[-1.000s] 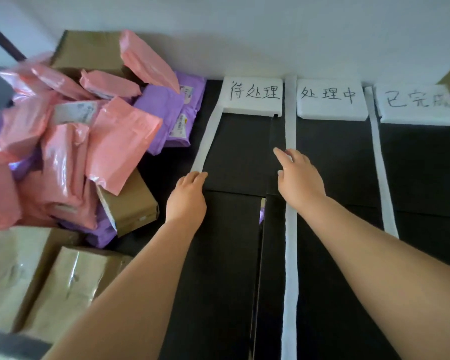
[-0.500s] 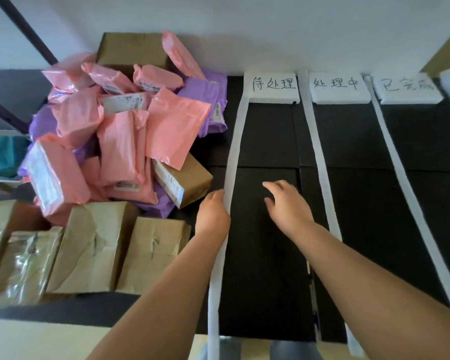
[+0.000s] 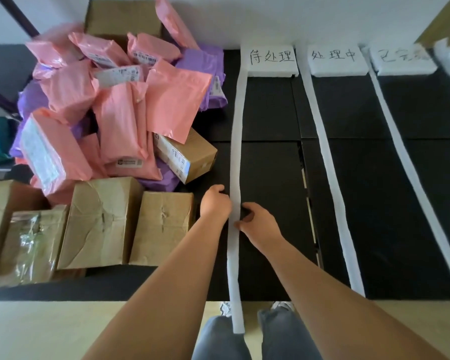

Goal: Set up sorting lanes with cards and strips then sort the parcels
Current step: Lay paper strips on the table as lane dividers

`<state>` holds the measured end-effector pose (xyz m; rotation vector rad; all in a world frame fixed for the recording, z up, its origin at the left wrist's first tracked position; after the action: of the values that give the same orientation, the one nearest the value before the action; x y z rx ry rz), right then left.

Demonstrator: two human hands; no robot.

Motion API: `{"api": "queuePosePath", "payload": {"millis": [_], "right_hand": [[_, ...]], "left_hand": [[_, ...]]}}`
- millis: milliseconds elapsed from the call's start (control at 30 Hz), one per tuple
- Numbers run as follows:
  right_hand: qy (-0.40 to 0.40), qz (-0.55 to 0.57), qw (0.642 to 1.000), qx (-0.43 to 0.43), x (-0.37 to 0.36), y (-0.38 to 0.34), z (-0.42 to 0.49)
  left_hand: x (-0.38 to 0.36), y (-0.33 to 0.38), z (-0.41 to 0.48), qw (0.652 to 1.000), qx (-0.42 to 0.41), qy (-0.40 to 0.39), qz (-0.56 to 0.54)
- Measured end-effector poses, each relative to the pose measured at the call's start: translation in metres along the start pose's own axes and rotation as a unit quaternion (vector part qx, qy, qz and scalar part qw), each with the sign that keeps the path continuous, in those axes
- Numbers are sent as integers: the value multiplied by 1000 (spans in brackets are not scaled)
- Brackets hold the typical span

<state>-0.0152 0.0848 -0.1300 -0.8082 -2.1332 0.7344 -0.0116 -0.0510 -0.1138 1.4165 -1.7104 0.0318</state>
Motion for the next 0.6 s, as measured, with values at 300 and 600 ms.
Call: {"api": "queuePosePath", "payload": {"millis": [300, 600], "right_hand": [[18, 76, 997, -2, 1, 1, -1], [-22, 116, 992, -37, 13, -3, -2]], "left_hand": [[-1, 0, 2, 995, 24, -46, -79], [7, 21, 5, 999, -9, 8, -37]]}}
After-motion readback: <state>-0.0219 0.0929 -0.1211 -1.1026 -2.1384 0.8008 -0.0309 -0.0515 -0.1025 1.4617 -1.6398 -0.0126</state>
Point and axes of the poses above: each hand's wrist, its own z-axis towards the middle knuckle, its own x-axis out of the back of the hand, y = z × x, the point moved 5 cm from there along z, towards the middle knuckle, and after that the axes turned 12 degrees about z, right-handed, at the moved point
